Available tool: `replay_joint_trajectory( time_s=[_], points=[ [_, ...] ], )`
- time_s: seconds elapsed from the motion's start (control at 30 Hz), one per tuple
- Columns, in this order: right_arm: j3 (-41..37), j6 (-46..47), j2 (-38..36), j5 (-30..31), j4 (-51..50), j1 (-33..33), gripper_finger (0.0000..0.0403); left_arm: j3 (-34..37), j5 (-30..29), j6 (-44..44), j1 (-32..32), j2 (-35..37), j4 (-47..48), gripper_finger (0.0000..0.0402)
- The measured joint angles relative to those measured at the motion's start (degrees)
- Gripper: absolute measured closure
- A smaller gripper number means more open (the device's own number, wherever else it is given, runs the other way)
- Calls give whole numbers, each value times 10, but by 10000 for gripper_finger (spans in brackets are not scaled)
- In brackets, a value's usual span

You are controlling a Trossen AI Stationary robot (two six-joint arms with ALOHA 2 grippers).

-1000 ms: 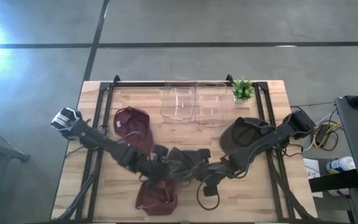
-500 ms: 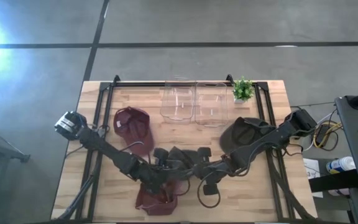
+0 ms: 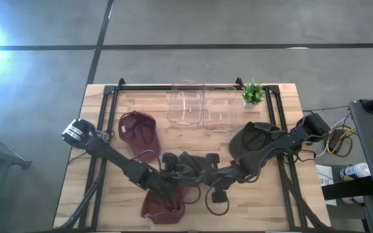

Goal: Pick & Place hat
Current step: Put the left black cap into the left transparent bin

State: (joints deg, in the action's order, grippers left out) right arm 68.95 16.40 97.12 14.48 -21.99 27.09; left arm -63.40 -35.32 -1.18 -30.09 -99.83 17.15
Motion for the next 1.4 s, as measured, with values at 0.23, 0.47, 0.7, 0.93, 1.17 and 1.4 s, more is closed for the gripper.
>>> replay_joint_trajectory(
  time_s=[0.23, 0.47, 0.7, 0.93, 1.17, 1.4],
  points=[
    [-1, -6, 0, 0, 0, -4, 390, -17, 1, 26, 0, -8, -12, 299],
    [-1, -11, 0, -6, -4, -4, 389, -33, 17, 42, 4, -7, -1, 380],
    [-2, -29, -23, 9, -53, -3, 335, -79, 144, -29, 15, -3, 110, 379],
    [-3, -48, -71, 62, -120, -3, 259, -114, 250, -162, 50, 31, 119, 379],
    [-7, 26, -144, 181, -251, 13, 205, -114, 313, -347, 121, 95, 107, 379],
    [-28, 165, -224, 315, -337, 32, 193, -113, 375, -492, 185, 147, 13, 379]
  ],
)
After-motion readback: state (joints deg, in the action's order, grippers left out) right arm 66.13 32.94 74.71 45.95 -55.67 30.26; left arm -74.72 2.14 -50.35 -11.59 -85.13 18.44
